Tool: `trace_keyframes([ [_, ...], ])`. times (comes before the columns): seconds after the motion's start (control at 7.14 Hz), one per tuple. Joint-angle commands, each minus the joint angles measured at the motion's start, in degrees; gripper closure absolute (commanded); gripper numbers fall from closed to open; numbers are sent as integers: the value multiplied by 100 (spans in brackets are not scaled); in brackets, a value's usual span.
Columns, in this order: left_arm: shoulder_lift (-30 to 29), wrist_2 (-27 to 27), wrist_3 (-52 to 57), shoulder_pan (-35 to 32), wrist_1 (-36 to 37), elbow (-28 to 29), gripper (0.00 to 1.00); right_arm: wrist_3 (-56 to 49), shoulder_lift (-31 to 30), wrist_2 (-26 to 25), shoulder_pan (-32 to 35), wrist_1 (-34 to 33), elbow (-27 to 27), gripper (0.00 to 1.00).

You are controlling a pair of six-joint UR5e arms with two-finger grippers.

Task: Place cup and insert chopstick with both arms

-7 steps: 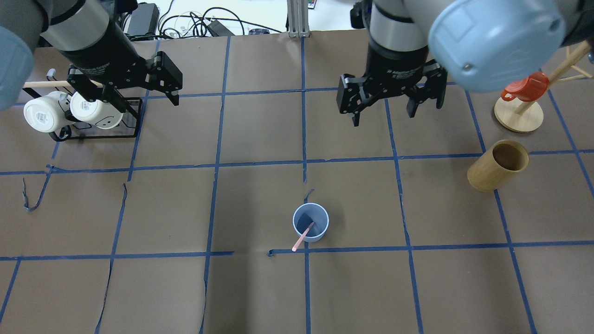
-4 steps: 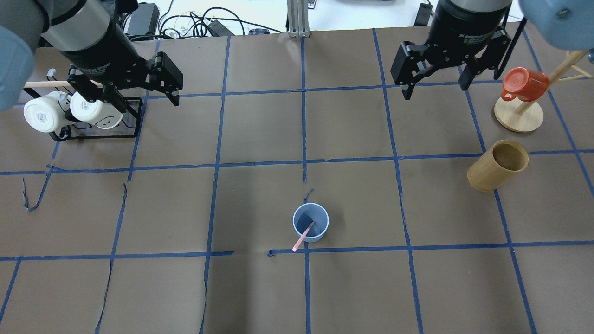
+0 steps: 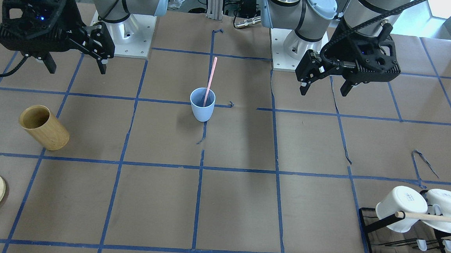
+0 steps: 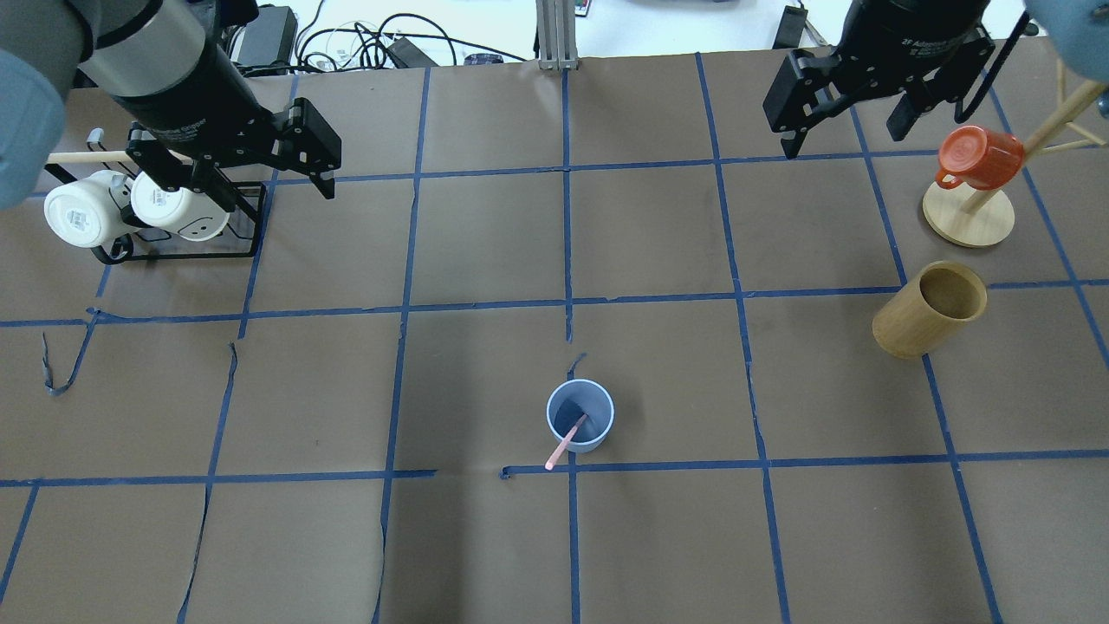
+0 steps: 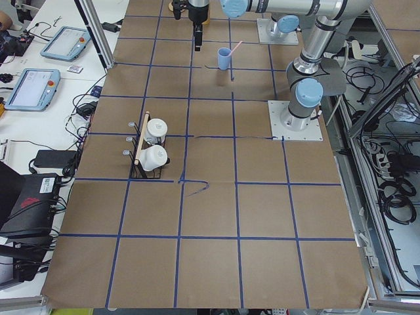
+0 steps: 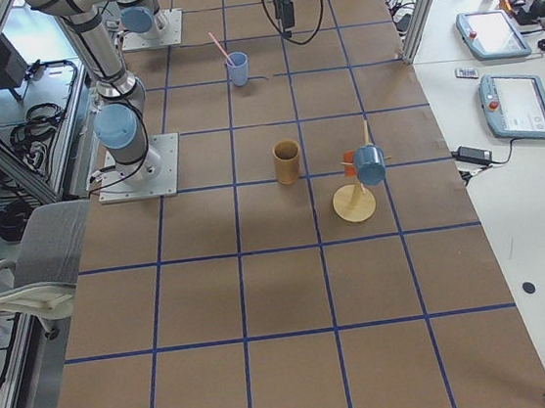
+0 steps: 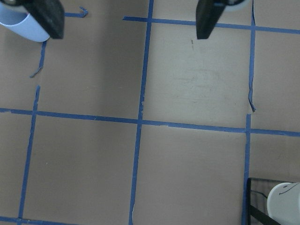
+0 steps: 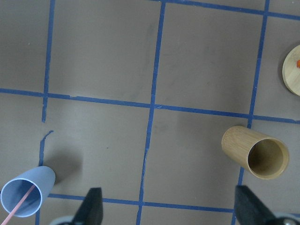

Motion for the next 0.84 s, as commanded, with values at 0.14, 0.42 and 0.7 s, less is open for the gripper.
trace_keyframes([
  [0.14, 0, 11, 0, 0, 0, 4, 0, -23, 8, 8, -31, -162, 9, 0],
  [0.42, 0, 11, 0, 0, 0, 4, 0, -24, 8, 95, -232, -136, 18, 0],
  [0.7, 0, 11, 0, 0, 0, 4, 0, -6, -96, 113, -242, -153, 219, 0],
])
